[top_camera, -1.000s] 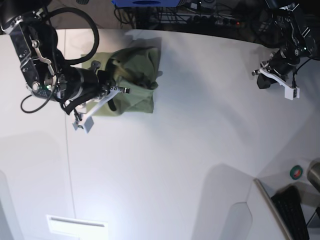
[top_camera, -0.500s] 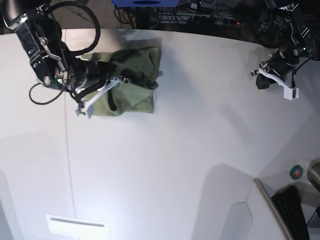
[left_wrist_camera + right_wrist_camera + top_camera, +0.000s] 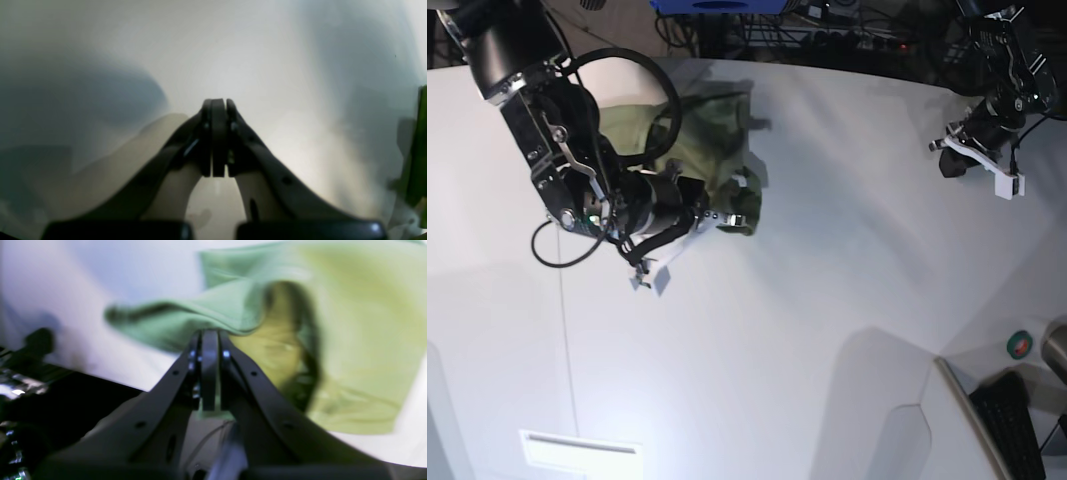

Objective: Layout the t-shirt on the table in an organized manner, then fold the t-shirt properly
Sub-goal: 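Press and flatten the folded bundle with the right gripper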

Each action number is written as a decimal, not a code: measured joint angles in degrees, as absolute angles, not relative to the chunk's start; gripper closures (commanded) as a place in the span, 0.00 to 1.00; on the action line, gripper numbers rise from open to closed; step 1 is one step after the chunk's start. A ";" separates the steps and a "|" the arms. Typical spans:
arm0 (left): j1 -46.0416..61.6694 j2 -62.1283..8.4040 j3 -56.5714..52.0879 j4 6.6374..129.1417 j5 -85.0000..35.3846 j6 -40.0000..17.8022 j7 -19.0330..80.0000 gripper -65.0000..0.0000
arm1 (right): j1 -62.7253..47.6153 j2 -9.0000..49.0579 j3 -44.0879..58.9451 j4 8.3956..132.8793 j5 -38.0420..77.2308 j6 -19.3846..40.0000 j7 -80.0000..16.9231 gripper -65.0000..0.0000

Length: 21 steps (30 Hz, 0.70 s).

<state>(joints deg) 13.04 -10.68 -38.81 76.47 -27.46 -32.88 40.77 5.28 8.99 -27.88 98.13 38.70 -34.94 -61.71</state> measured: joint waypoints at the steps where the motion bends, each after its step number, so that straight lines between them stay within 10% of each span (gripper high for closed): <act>1: 13.02 -10.74 -38.81 76.47 -27.49 -32.88 40.69 1.00 | 6.11 7.86 -27.92 96.44 38.65 -34.94 -61.89 1.00; 6: 13.06 -10.66 -38.70 76.47 -27.51 -32.91 40.71 1.00 | 12.47 7.51 -30.70 94.32 38.44 -28.21 -58.00 1.00; 21: 13.04 -10.48 -38.26 76.58 -27.49 -32.93 40.71 1.00 | -1.85 13.61 -31.42 100.92 38.61 -34.39 -63.31 1.00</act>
